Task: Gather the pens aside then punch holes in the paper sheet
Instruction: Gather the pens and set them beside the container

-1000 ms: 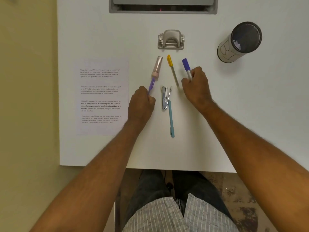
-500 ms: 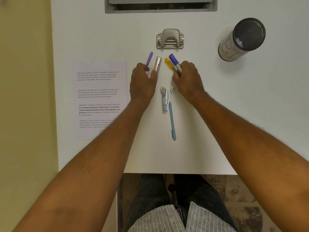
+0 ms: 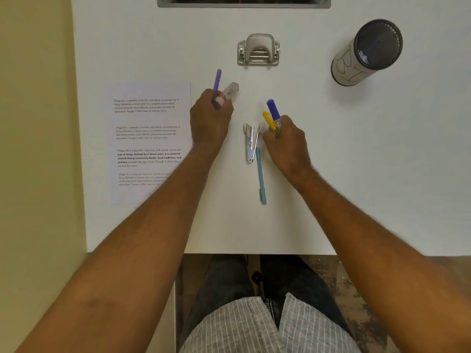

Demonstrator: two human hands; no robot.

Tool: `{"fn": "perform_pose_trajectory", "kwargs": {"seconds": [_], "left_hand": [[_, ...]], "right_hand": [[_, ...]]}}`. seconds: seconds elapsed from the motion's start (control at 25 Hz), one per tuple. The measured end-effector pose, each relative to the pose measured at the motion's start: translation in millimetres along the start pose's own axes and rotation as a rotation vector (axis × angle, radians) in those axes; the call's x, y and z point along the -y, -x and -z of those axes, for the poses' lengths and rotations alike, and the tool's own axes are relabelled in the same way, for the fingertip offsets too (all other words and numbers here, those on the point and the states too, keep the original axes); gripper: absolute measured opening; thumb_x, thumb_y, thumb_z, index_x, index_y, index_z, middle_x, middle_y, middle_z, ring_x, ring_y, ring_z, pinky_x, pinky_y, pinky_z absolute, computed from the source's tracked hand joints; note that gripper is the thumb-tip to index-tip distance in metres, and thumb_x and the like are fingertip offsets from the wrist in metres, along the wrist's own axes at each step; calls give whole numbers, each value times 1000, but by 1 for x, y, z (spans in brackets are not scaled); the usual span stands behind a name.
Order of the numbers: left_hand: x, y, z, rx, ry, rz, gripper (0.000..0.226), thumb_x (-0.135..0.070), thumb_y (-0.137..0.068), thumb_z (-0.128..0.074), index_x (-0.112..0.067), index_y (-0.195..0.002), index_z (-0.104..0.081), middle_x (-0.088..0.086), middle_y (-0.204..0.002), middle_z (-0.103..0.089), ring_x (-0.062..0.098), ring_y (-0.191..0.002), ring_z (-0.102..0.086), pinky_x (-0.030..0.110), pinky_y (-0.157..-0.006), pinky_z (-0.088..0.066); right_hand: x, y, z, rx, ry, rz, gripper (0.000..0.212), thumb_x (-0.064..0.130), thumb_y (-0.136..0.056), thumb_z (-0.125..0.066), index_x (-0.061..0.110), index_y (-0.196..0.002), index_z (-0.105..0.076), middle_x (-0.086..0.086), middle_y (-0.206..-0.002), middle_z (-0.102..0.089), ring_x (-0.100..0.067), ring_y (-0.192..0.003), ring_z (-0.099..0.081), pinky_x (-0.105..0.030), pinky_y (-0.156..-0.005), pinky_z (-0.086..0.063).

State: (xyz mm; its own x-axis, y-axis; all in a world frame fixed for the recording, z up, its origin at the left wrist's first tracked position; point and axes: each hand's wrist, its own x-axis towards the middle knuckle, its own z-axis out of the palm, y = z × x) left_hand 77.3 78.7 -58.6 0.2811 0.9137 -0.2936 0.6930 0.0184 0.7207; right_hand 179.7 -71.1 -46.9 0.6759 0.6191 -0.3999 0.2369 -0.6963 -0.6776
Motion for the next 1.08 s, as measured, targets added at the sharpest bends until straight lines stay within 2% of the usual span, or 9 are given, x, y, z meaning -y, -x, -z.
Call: {"fn": "perform_pose_trajectory", "kwargs": {"seconds": [0.08,0.2,0.4,0.52,0.68,0.76,0.84,0.92,1.08], "left_hand": [[5,11,10,-17,102,11,19,-27,-98,-68,-15,-113,-69,0,-92,-64,15,-84,-59,28,-79,-54],[10,28,22,-19,248,53,28,-25,-95,-74,-13,-120,-71,-5,-100,-70,11,-90,-63,19,-85,-53],[16,55,24,-13,329,119,17,-30,-97,-71,-15,-105,-67,-7,-87,-62,3,-75,-55,7,-68,-46],[20,67,21,-5,370,156,16,-31,-101,-63,-18,-94,-56,4,-85,-62,7,-69,-58,11,-63,-48],[27,74,17,84,365,244,15,-29,-105,-57,-15,-107,-53,4,-90,-64,5,-58,-65,22,-59,-59],[32,77,15,142,326,269,23,-28,-105,-56,-10,-119,-53,6,-92,-65,7,-56,-64,21,-53,-57],[37,79,14,161,305,294,30,-27,-105,-56,-8,-128,-52,8,-97,-64,15,-68,-64,14,-48,-50],[41,81,15,159,295,307,35,-27,-104,-58,-9,-132,-52,6,-100,-64,15,-73,-62,10,-48,-46],[48,79,19,173,257,339,42,-31,-102,-62,-11,-138,-52,6,-108,-64,16,-81,-63,24,-68,-57]], "right_hand": [[-5,20,-8,-41,-37,-89,19,29,-101,-57,13,-91,-54,7,-76,-58,-15,-66,-53,-35,-65,-48],[-17,56,-18,-6,-7,-192,24,39,-95,-64,16,-92,-59,3,-81,-66,-24,-75,-64,-41,-72,-57],[-28,83,-29,61,111,-169,27,40,-96,-69,14,-95,-59,-4,-92,-64,-25,-79,-63,-43,-71,-57],[-28,81,-26,29,84,-172,23,31,-94,-63,12,-85,-53,-2,-78,-56,-24,-67,-53,-39,-61,-46],[-25,72,-16,48,-29,-149,14,21,-104,-47,12,-95,-41,-1,-75,-52,-31,-69,-53,-45,-63,-47],[-16,62,-14,60,-58,-91,9,19,-108,-42,15,-101,-38,-5,-79,-55,-38,-73,-61,-50,-67,-54],[-7,49,-14,77,37,38,3,17,-108,-44,16,-109,-42,-6,-87,-60,-36,-77,-65,-47,-69,-55],[0,37,-14,96,264,221,17,21,-105,-53,16,-121,-50,-7,-98,-66,-33,-82,-65,-40,-66,-50],[5,15,-1,219,610,497,37,32,-103,-58,31,-141,-57,-5,-117,-71,-32,-98,-69,-35,-73,-46]]}}
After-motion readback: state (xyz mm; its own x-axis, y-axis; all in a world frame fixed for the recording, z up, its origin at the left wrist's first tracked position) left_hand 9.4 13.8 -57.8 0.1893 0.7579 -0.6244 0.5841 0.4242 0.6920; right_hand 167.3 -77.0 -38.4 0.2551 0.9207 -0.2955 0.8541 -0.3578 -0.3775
